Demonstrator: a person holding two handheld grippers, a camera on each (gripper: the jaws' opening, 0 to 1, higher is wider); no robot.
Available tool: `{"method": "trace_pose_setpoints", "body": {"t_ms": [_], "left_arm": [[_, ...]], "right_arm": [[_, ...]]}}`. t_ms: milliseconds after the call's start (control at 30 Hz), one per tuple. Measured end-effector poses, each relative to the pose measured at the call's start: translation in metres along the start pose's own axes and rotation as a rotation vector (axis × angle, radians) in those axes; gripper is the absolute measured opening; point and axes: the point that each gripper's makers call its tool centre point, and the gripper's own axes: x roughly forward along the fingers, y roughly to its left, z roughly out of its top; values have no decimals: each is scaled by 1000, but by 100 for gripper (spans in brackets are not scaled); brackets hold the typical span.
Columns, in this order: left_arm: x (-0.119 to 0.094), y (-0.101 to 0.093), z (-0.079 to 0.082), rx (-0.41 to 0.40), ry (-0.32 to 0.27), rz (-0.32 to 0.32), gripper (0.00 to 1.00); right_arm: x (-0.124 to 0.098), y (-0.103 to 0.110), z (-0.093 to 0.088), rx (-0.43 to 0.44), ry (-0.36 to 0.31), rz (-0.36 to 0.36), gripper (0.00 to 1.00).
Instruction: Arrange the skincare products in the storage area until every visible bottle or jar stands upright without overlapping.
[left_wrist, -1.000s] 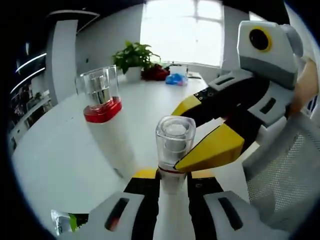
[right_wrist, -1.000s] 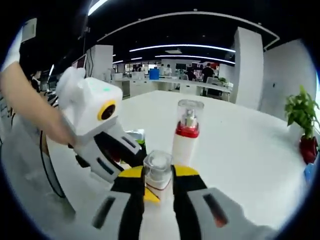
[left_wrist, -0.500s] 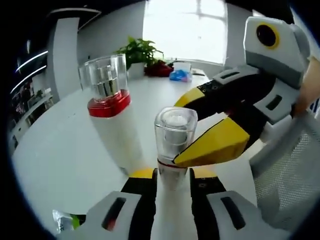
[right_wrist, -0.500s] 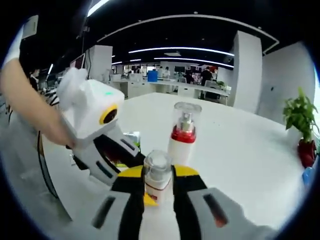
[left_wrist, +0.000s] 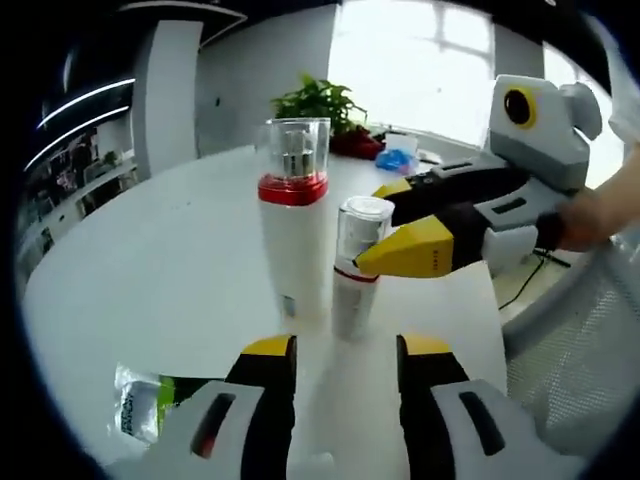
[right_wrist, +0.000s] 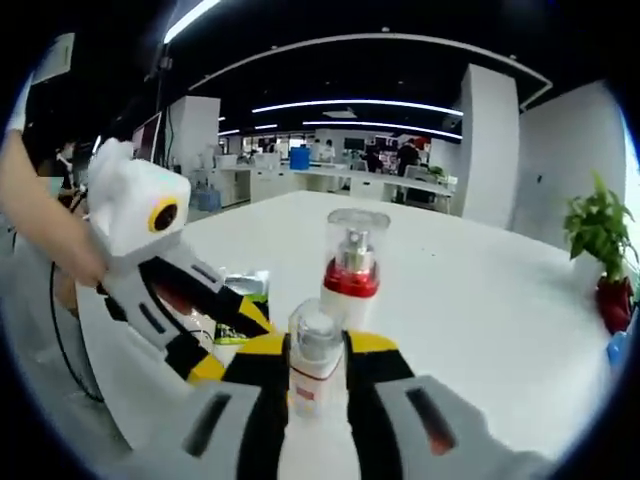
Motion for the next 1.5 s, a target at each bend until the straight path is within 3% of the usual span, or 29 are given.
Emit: {"method": "trace_pose_setpoints", "body": {"t_ms": [300, 467, 600, 667, 700, 867, 1133, 1233, 1500], "left_arm": [[-18, -6, -7, -49, -21, 29, 39], [-15, -11, -7, -47, -17, 16, 39], [-16, -16, -5, -50, -25, 10, 39], [-20, -19, -7, -48, -24, 9, 39], [-24, -20, -9, -49, -23, 11, 39], [-46, -26, -17, -98, -32, 34, 41], [-76, -36, -25, -172, -62, 89, 50], [-87, -38, -25, -184, -72, 111, 54], [-106, -36, -25, -209, -104, 156, 56]], "right_arm": [[0, 1, -4, 15, -1, -14, 17], [0, 2, -11, 49, 38, -34, 18], [11, 4, -17, 81, 61, -56, 26], [15, 2, -21, 87, 76, -76, 22], [16, -1, -27, 91, 98, -103, 20], [17, -10, -31, 159, 89, -187, 20], [10, -10, -35, 204, 111, -322, 19], [8, -8, -44, 246, 146, -350, 19], [7, -5, -49, 287, 161, -365, 18]]}}
